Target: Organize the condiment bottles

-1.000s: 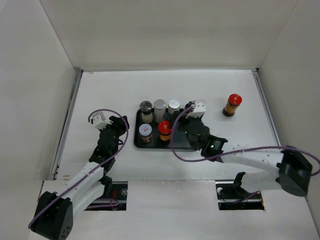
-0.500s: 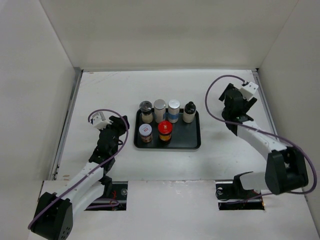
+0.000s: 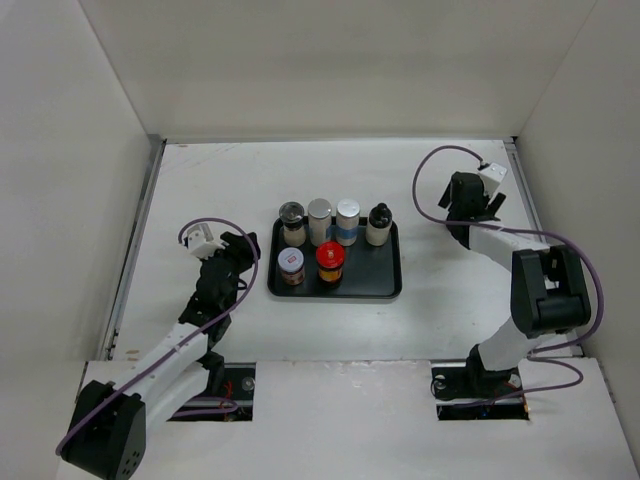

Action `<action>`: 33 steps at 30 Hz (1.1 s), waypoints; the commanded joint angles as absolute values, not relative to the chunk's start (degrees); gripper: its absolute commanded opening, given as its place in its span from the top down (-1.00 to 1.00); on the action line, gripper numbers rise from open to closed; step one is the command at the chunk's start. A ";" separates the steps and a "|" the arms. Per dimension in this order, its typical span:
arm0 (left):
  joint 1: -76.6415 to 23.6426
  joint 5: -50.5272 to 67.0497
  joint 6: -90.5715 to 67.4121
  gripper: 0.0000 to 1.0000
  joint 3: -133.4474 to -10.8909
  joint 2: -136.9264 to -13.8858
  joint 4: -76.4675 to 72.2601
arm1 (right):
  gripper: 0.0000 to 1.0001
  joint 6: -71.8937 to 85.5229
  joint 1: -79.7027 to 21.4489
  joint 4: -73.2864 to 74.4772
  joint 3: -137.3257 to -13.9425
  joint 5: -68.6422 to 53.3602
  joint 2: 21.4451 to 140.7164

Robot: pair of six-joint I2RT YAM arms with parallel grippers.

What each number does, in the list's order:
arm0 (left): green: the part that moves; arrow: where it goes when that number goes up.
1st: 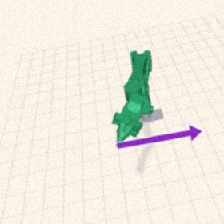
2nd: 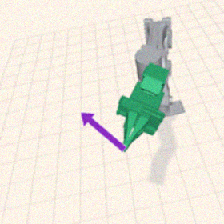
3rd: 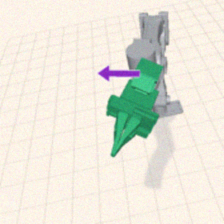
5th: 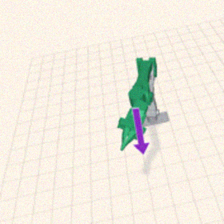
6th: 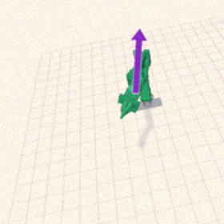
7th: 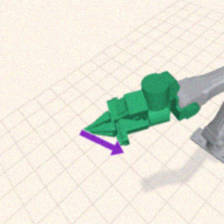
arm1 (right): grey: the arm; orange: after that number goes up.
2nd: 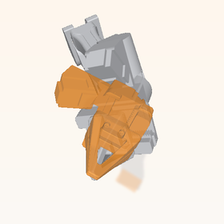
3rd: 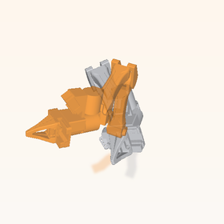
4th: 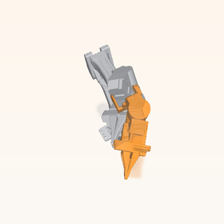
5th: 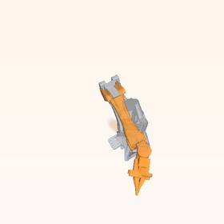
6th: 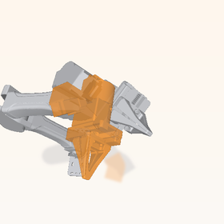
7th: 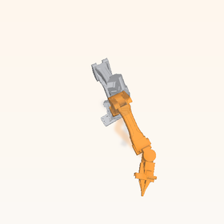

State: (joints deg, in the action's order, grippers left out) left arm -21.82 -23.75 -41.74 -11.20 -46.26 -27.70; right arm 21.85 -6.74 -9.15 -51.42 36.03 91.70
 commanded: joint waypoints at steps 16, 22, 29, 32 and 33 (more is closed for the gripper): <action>-22.28 -23.90 -42.19 -0.03 -10.73 -45.18 -30.76 | -0.13 21.71 -20.59 -16.10 -41.58 45.34 71.21; -22.01 -24.26 -42.19 -0.13 -10.46 -44.38 -30.50 | -0.12 22.23 -31.40 -7.22 -35.69 47.73 57.94; -22.01 -25.22 -41.84 -0.42 -11.07 -45.70 -30.41 | -0.13 24.70 -48.28 -7.72 -34.98 48.60 57.64; -21.49 -26.28 -41.66 -0.53 -11.16 -45.79 -29.89 | -0.13 24.09 -51.71 -14.13 -34.89 47.55 62.47; -21.40 -26.54 -41.57 -0.56 -11.25 -45.79 -29.36 | -0.13 23.39 -52.42 -15.89 -35.07 47.29 64.32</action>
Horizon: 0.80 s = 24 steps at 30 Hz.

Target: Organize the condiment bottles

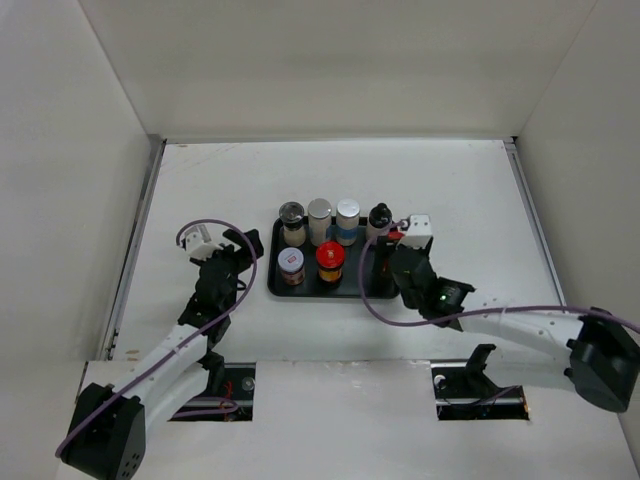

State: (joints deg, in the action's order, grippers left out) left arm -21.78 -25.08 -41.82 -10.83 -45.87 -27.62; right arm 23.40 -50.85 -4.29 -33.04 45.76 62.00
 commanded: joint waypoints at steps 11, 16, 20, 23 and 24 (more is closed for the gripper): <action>-20.26 -29.27 -40.43 -1.00 -14.50 -48.43 -24.09 | -0.24 20.91 -54.97 -25.31 -36.30 46.06 77.25; -20.87 -29.36 -40.43 -1.00 -16.17 -48.51 -22.07 | -0.45 21.88 -55.15 -25.66 -35.16 44.74 78.05; -21.48 -28.92 -40.52 -1.00 -18.63 -49.13 -18.38 | -1.00 21.10 -55.15 -25.05 -34.89 44.91 74.90; -22.10 -28.74 -40.43 -1.00 -22.05 -50.27 -14.34 | -1.00 20.48 -53.49 -24.87 -34.37 45.17 69.54; -22.28 -28.74 -40.43 -1.00 -23.45 -50.71 -12.24 | -1.00 20.39 -52.17 -24.87 -34.19 45.18 67.69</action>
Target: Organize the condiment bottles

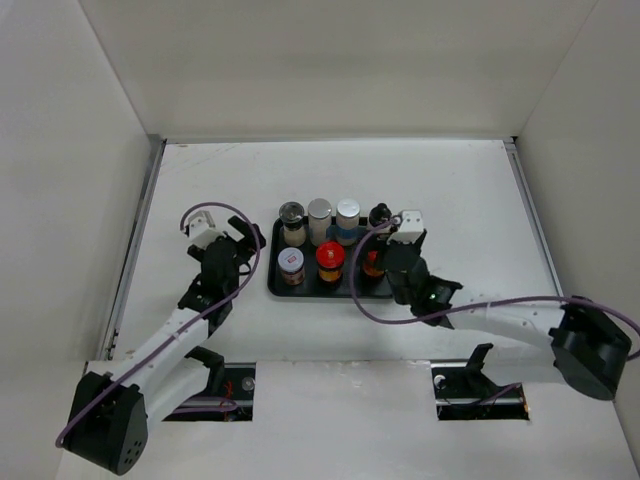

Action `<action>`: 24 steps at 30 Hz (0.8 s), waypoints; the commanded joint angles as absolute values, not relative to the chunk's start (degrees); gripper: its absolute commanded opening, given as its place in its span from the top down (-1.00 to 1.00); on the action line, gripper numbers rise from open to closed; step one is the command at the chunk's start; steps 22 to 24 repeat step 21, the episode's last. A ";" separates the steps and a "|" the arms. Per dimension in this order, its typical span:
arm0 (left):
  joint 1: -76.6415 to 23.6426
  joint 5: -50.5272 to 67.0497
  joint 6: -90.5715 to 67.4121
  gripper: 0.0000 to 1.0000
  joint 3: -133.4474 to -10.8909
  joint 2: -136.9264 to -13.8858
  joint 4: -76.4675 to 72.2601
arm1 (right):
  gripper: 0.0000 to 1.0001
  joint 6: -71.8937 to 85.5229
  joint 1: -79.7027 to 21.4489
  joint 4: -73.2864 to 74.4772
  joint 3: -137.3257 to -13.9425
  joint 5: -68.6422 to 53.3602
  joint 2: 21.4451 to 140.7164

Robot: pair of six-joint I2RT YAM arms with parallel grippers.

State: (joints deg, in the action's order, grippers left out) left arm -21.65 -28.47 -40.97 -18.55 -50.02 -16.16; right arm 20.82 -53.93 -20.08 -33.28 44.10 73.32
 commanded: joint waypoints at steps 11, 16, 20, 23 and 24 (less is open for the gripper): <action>-25.17 -29.62 -38.59 -1.00 -35.41 -53.53 -0.18 | -1.00 35.58 -27.92 -23.47 -26.82 45.53 50.20; -27.99 -31.20 -36.83 -1.00 -37.00 -51.33 -0.79 | -1.00 38.84 -25.09 -23.55 -21.98 44.47 46.68; -29.04 -31.90 -34.90 -1.00 -39.90 -53.26 0.00 | -1.00 39.20 -25.35 -24.34 -21.44 44.03 47.02; -29.31 -32.17 -34.72 -1.00 -40.16 -53.52 0.09 | -1.00 39.03 -25.35 -24.52 -21.62 43.69 47.28; -29.31 -32.17 -34.72 -1.00 -40.16 -53.52 0.09 | -1.00 39.03 -25.35 -24.52 -21.62 43.69 47.28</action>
